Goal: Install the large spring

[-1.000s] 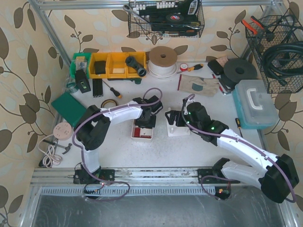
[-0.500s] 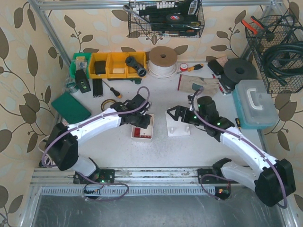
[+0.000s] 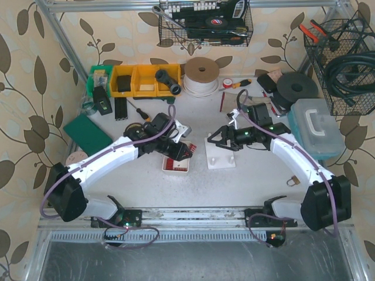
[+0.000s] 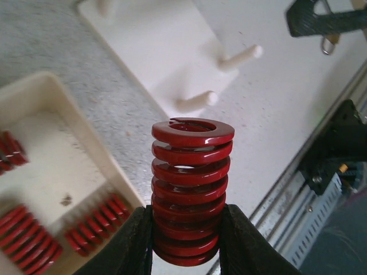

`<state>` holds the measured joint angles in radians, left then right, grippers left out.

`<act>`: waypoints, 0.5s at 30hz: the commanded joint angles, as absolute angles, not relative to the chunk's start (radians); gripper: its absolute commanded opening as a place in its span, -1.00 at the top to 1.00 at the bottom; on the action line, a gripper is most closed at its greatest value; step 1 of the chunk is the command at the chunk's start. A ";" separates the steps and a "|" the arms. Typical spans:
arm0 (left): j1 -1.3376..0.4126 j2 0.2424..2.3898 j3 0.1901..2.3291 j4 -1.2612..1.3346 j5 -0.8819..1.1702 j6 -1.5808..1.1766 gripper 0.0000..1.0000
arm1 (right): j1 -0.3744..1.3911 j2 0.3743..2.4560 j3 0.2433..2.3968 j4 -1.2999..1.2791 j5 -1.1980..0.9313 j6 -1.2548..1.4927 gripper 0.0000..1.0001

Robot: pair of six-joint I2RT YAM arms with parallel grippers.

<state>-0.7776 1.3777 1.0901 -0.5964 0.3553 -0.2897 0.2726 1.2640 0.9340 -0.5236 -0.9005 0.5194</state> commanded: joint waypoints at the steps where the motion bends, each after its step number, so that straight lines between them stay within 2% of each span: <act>1: -0.823 1.298 1.013 -0.436 0.428 -0.355 1.00 | 0.272 1.305 0.965 -0.656 -0.960 0.453 -0.53; 6: -0.910 1.318 0.996 -0.339 0.351 -0.393 1.00 | 0.274 1.357 0.968 -0.702 -0.946 0.439 -0.55; 15: -0.974 1.343 0.985 -0.296 0.340 -0.384 1.00 | 0.324 1.472 0.976 -0.742 -1.034 0.435 -0.53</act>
